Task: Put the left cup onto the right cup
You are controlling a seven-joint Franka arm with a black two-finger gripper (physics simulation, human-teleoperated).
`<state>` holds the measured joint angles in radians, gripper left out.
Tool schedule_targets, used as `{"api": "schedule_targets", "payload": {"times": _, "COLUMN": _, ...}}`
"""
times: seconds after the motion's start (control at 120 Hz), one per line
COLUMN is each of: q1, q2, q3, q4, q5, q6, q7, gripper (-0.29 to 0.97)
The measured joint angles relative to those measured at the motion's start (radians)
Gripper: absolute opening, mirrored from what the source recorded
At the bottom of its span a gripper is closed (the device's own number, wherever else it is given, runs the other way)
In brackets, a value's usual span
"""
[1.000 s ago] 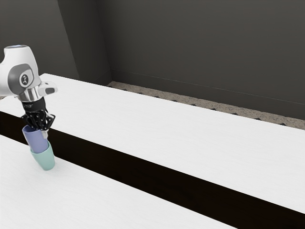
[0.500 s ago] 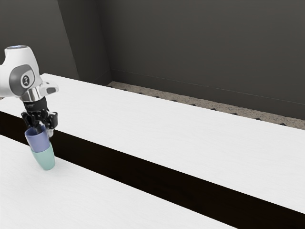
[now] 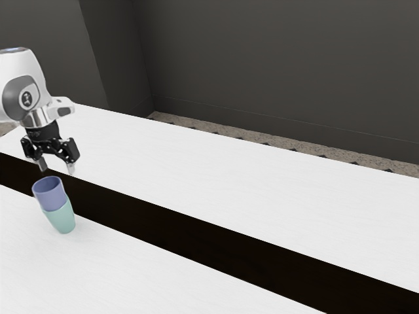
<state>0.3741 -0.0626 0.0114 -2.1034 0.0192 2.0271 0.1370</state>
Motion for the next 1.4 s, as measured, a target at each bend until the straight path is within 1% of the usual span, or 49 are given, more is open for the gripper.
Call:
{"api": "schedule_targets", "payload": {"times": 0.133, "q1": -0.056, "q2": -0.027, "q3": -0.001, "q4": 0.014, "q5": 0.007, "q6": -0.025, "q7": 0.003, "gripper": 0.66}}
{"api": "schedule_targets", "payload": {"times": 0.225, "q1": -0.077, "q2": -0.042, "q3": -0.002, "q4": 0.034, "q5": 0.009, "q6": -0.057, "q7": 0.005, "gripper": 0.67}}
{"api": "schedule_targets", "payload": {"times": 0.408, "q1": -0.130, "q2": -0.043, "q3": -0.002, "q4": 0.107, "q5": 0.012, "q6": -0.100, "q7": 0.011, "gripper": 0.68}}
{"api": "schedule_targets", "payload": {"times": 0.558, "q1": -0.155, "q2": -0.030, "q3": -0.003, "q4": 0.150, "q5": 0.015, "q6": -0.116, "q7": 0.043, "gripper": 0.68}}
{"api": "schedule_targets", "payload": {"times": 0.783, "q1": -0.209, "q2": 0.035, "q3": -0.012, "q4": 0.295, "q5": 0.058, "q6": -0.171, "q7": 0.090, "gripper": 0.68}}
{"api": "schedule_targets", "payload": {"times": 1.05, "q1": -0.276, "q2": 0.116, "q3": -0.030, "q4": 0.438, "q5": 0.070, "q6": -0.222, "q7": 0.127, "gripper": 0.68}}
{"api": "schedule_targets", "payload": {"times": 1.258, "q1": -0.316, "q2": 0.140, "q3": -0.031, "q4": 0.489, "q5": 0.072, "q6": -0.253, "q7": 0.147, "gripper": 0.68}}
{"api": "schedule_targets", "payload": {"times": 1.4, "q1": -0.319, "q2": 0.142, "q3": -0.032, "q4": 0.506, "q5": 0.069, "q6": -0.266, "q7": 0.157, "gripper": 0.68}}
